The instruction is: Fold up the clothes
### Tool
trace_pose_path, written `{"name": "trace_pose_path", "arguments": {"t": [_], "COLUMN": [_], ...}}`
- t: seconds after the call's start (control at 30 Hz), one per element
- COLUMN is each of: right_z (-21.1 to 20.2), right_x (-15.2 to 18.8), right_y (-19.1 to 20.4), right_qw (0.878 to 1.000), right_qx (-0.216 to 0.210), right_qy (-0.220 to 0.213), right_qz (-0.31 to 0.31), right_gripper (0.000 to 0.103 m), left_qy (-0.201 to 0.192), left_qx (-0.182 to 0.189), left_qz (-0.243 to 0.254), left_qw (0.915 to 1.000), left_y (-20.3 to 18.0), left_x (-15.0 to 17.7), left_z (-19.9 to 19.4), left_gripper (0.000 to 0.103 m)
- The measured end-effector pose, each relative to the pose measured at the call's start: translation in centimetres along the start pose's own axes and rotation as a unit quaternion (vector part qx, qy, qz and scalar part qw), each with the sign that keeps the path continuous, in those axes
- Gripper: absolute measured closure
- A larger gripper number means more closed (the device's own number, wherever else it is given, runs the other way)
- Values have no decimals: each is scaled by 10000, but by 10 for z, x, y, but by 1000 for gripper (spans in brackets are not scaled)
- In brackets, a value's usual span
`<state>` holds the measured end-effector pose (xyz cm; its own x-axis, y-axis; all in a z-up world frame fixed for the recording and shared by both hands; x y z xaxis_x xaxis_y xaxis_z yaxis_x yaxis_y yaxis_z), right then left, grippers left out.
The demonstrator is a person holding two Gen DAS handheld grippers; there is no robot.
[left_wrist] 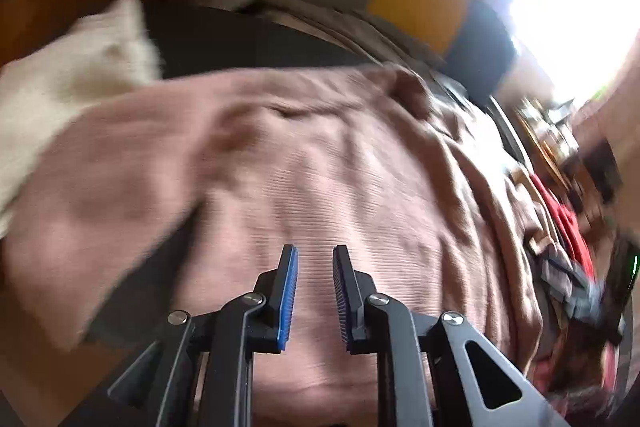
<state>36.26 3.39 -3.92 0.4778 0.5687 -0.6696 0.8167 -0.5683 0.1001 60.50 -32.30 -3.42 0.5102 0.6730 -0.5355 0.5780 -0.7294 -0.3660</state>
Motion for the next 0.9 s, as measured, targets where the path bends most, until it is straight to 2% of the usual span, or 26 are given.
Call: {"name": "trace_pose_path", "arguments": {"t": [0.07, 0.17, 0.27, 0.33, 0.43, 0.53, 0.63, 0.73, 0.9], "right_z": [-2, 10, 41, 60, 71, 60, 46, 32, 25], "right_x": [-20, -40, -47, -40, -19, -3, 10, 24, 14], "right_y": [-22, -51, -78, -100, -128, -142, -171, -210, -213], "right_qw": [9989, 9966, 9953, 9924, 9899, 9903, 9866, 9816, 9793], "right_qx": [159, 260, 307, 456, 804, 1125, 1355, 1407, 1451], "right_qy": [-330, -503, -259, 29, 313, 341, 404, 360, 658], "right_qz": [294, 593, 884, 1142, 1122, 737, 813, 1244, 1246], "right_gripper": [0, 0, 0, 0, 0, 0, 0, 0, 0], "left_qy": [124, 371, 454, 473, 515, 596, 675, 753, 878], "left_qx": [3, -46, -153, -136, -54, 46, 491, 934, 1668], "left_qz": [240, 484, 557, 535, 522, 626, 416, 204, -149], "left_qw": [9996, 9981, 9973, 9974, 9973, 9962, 9956, 9926, 9820], "left_y": [-19, -34, -36, -37, -42, -56, -64, -72, -85], "left_x": [-1, -2, 3, 5, 8, 10, 1, -8, -24], "left_z": [20, 48, 63, 67, 69, 72, 71, 70, 67], "left_gripper": [86, 86, 86, 83, 82, 82, 82, 82, 83]}}
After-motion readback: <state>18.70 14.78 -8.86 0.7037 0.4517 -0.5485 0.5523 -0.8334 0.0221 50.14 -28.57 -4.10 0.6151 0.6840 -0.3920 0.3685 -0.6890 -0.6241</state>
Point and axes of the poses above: each gripper's, at about its wrist camera, not at the fingertips, and z roughly the way its jaws point, y to its left, x to its underside, the point moved 6 cm from there along z, roughly the way its jaws point, and after that the axes turned 2 degrees about -y, right-handed, at the moved point
